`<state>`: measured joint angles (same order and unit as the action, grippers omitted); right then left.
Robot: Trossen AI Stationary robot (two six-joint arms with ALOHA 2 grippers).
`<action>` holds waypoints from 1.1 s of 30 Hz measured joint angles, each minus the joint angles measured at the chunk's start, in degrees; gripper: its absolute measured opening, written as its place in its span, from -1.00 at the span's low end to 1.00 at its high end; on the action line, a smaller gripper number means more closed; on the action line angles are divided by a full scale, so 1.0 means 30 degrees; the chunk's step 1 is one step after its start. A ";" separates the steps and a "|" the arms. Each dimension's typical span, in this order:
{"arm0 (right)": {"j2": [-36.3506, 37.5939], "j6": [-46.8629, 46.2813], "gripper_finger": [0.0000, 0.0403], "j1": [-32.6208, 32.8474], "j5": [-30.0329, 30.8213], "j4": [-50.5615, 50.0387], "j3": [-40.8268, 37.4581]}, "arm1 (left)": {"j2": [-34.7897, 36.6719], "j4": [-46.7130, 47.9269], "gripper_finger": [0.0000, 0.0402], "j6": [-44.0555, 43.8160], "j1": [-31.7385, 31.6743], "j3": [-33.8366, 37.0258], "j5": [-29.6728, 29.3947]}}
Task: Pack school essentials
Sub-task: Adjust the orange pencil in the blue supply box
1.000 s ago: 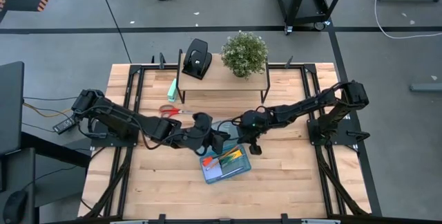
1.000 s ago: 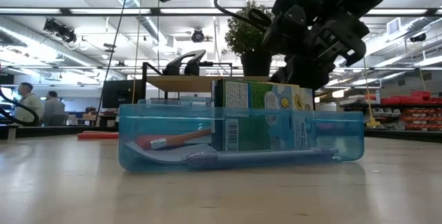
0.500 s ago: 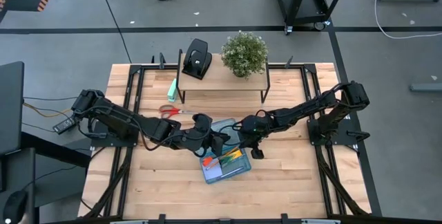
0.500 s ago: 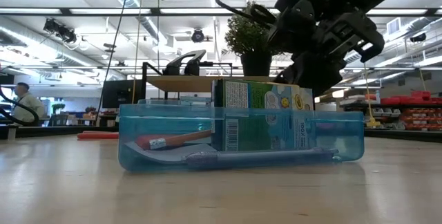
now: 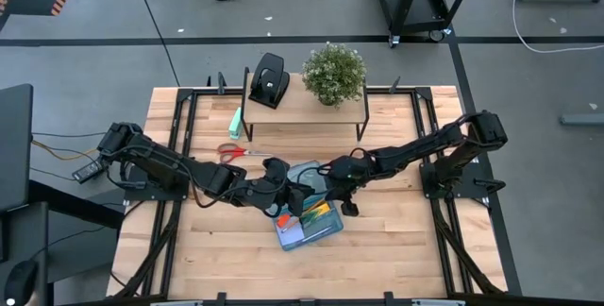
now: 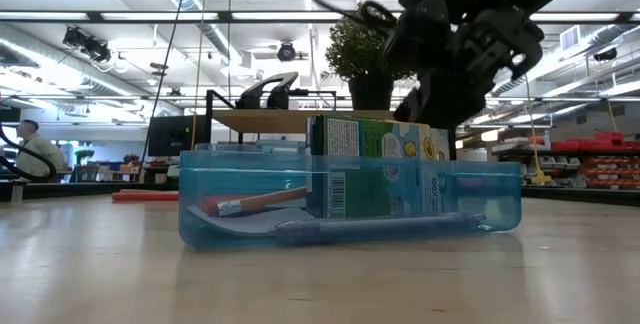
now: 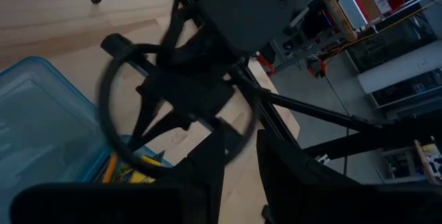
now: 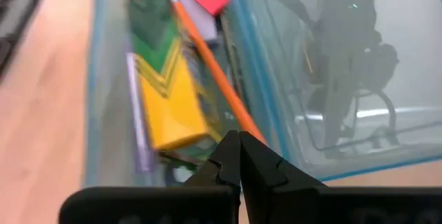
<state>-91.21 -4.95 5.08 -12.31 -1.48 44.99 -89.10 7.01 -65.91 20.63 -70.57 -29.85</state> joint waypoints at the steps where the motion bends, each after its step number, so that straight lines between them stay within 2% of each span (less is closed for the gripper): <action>1: 0.0162 0.0000 -0.95 0.0001 -0.0171 -0.0019 0.0001 | 0.0000 0.0007 -0.53 -0.0070 0.0062 0.0000 -0.0005; 3: 0.0511 0.0086 -0.95 0.0001 -0.0171 -0.0015 0.0001 | 0.0000 0.0007 -0.53 -0.0210 0.0071 0.0000 -0.0010; 12: 0.1036 0.0869 -0.95 -0.0014 0.2489 -0.0041 0.0007 | 0.0000 0.0036 -0.53 -0.0213 0.0076 0.0000 -0.0019; 33: -0.0231 0.0513 -0.95 0.0285 0.3225 -0.0202 -0.0021 | 0.0007 -0.0022 -0.53 -0.0444 0.0018 0.0007 -0.0034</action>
<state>-91.90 -3.41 5.94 -2.63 -2.08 44.93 -89.08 6.94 -67.24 20.69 -70.54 -29.95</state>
